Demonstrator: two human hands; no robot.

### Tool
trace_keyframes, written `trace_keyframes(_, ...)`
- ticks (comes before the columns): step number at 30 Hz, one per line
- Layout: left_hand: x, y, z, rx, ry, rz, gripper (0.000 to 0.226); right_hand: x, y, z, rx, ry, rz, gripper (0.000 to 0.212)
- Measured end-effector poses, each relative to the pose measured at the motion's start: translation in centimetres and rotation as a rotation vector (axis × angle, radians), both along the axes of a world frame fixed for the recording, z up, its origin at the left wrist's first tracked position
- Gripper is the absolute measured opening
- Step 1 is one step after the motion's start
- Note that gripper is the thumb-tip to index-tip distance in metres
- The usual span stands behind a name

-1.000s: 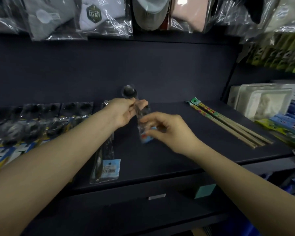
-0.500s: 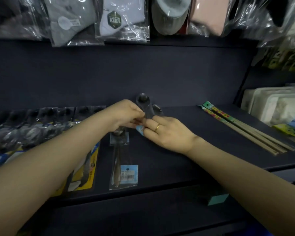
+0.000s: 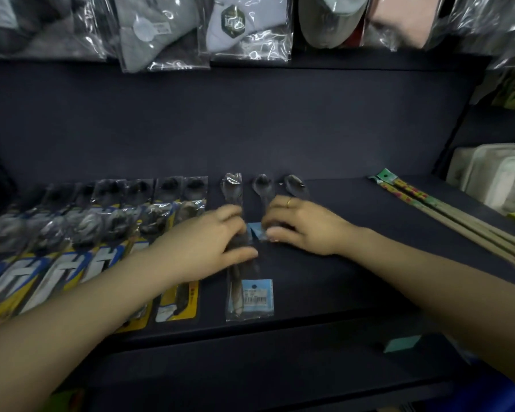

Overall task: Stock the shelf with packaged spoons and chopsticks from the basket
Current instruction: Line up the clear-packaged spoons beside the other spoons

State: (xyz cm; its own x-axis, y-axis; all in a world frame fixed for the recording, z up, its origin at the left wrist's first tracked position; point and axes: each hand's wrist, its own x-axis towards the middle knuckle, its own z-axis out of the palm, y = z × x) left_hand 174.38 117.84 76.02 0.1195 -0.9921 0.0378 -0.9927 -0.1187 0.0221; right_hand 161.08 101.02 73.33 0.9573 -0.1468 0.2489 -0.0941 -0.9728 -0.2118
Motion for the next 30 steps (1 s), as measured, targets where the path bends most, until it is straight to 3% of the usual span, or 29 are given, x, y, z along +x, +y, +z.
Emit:
trace_keyframes(2, -0.1, 0.9, -0.2, 0.143, -0.005, -0.01, 0.073, 0.2, -0.3, -0.3, 0.061, -0.055, -0.127, 0.043)
trace_keyframes(5, 0.1, 1.5, -0.8, 0.278, 0.006, -0.011, 0.086, 1.3, -0.4, -0.8, 0.217, 0.1, -0.279, 0.053)
trace_keyframes(12, -0.2, 1.1, -1.7, 0.269, 0.087, -0.038, 0.085, 2.6, 0.0, -1.5, 0.02, 0.285, -0.288, 0.07)
trace_keyframes(15, -0.2, 1.0, -1.8, 0.24, 0.085, -0.038, 0.084, 2.1, 0.4, -1.0, 0.041, 0.237, -0.34, 0.062)
trace_keyframes(18, -0.3, 1.1, -1.5, 0.136, 0.091, -0.054, 0.076, 0.5, -0.3, 0.5, 0.0, -0.003, -0.657, 0.051)
trace_keyframes(21, -0.8, 0.6, -1.1, -0.024, 0.156, -0.068, 0.061, -1.6, -1.3, 1.6, -0.008, 0.211, -0.908, 0.042)
trace_keyframes(24, -1.9, -0.5, -1.1, -0.158, 0.188, -0.098, 0.047, -2.5, -1.3, 2.2, 0.155, 0.285, -0.891, 0.013)
trace_keyframes(28, -3.5, -2.0, -0.9, -0.317, 0.303, -0.131, 0.033, -2.8, -0.8, 3.9, 0.145, 0.43, -0.784, 0.007)
trace_keyframes(30, -4.4, -2.7, -0.4, -0.373, 0.401, -0.075, 0.023, -3.3, -0.7, 4.2, 0.175, 0.474, -0.793, 0.021)
